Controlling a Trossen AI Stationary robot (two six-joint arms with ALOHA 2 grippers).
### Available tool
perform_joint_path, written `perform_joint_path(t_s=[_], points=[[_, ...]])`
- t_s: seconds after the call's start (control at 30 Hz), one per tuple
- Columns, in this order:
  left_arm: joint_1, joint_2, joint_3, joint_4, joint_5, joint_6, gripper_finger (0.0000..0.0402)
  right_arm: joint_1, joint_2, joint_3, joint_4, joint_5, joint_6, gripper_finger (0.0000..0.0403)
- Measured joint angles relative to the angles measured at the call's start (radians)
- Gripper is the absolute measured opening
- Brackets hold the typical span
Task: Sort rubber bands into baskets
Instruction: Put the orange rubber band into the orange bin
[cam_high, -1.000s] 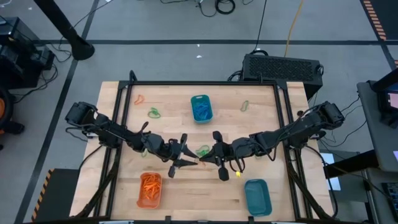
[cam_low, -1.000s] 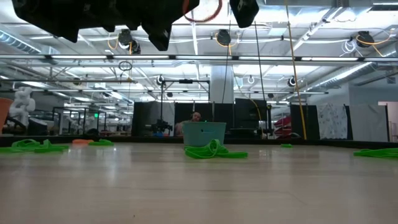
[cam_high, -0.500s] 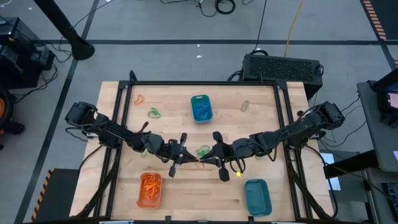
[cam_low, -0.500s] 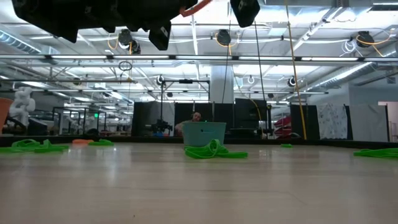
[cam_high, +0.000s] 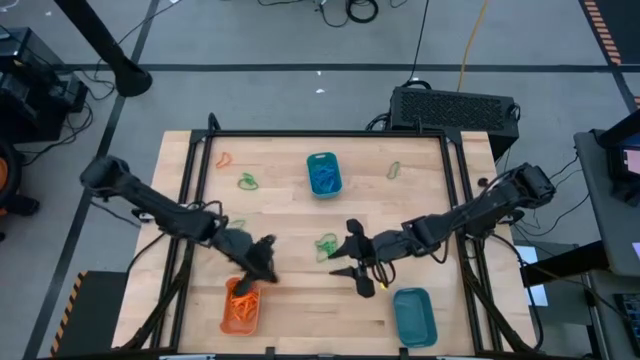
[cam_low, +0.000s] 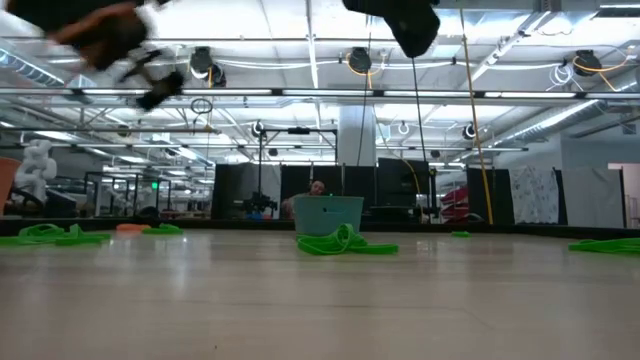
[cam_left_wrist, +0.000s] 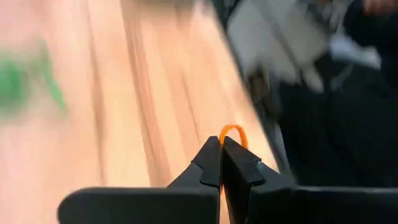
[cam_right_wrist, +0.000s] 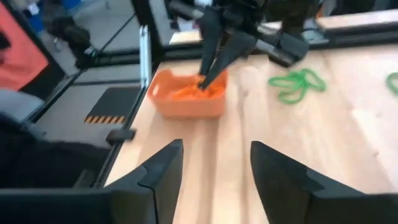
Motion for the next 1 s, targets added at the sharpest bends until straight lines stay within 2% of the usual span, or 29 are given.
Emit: perform_joint_path(t_s=[0.1, 0.23, 0.43, 0.83, 1.0], points=[[-0.093, -0.042, 0.000, -0.218, 0.000, -0.152, 0.0002, 0.027, 0.000, 0.000, 0.000, 0.000, -0.003, 0.0186], [-0.210, -0.049, 0.000, -0.347, -0.022, -0.304, 0.0002, 0.048, 0.000, 0.000, 0.003, 0.004, -0.022, 0.0187], [-0.278, -0.047, 0.000, -0.349, -0.115, -0.356, 0.0004, 0.055, 0.000, 0.000, 0.023, 0.005, -0.053, 0.0187], [-0.284, -0.047, 0.000, -0.405, -0.116, -0.400, 0.0081, 0.053, 0.000, 0.000, 0.022, 0.006, -0.071, 0.0187], [-0.284, -0.047, 0.000, -0.430, -0.116, -0.400, 0.0098, 0.052, 0.000, 0.000, 0.022, 0.011, -0.074, 0.0187]])
